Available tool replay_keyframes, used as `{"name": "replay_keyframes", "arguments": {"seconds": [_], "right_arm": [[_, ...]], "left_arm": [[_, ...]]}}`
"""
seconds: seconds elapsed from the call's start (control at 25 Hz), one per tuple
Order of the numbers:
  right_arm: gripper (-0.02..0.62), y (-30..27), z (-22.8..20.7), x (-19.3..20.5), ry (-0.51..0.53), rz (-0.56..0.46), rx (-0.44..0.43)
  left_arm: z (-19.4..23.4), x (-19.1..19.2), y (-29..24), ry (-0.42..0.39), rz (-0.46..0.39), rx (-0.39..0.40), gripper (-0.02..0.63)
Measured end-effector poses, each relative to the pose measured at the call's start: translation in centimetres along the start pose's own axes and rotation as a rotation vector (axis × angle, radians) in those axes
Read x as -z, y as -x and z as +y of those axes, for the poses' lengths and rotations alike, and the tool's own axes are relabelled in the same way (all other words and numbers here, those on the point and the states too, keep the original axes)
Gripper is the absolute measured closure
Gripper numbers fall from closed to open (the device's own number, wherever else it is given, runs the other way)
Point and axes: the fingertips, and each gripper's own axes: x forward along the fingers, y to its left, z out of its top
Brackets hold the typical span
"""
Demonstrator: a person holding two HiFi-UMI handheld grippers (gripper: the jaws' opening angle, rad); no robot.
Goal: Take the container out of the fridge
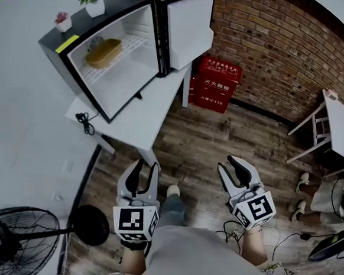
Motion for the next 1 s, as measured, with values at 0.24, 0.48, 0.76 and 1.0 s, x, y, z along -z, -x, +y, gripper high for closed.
{"name": "replay_keyframes", "arguments": {"seconds": [0.24,0.48,0.76,1.0], "right_arm": [[0.439,-6.9,-2.7,-1.9,0.011,0.000,-0.007],[0.423,-13.0,-4.7,-3.5,-0.006,-0.016,-0.024],[0.419,-18.8,-5.1,-4.0,-0.008,-0.012,-0.042],[0.398,-21.6,-4.7,-4.2,-0.008,-0.004,-0.076]], "left_arm": [[3.9,-2.3,-6.2,-0.012,0.002,0.012,0.436],[8.2,-3.8,-10.7,-0.012,-0.003,0.002,0.419],[12.3,-4.3,-13.9,-0.002,-0.012,-0.014,0.414],[14.0,-4.2,-15.1,0.007,-0.013,-0.028,0.413]]}}
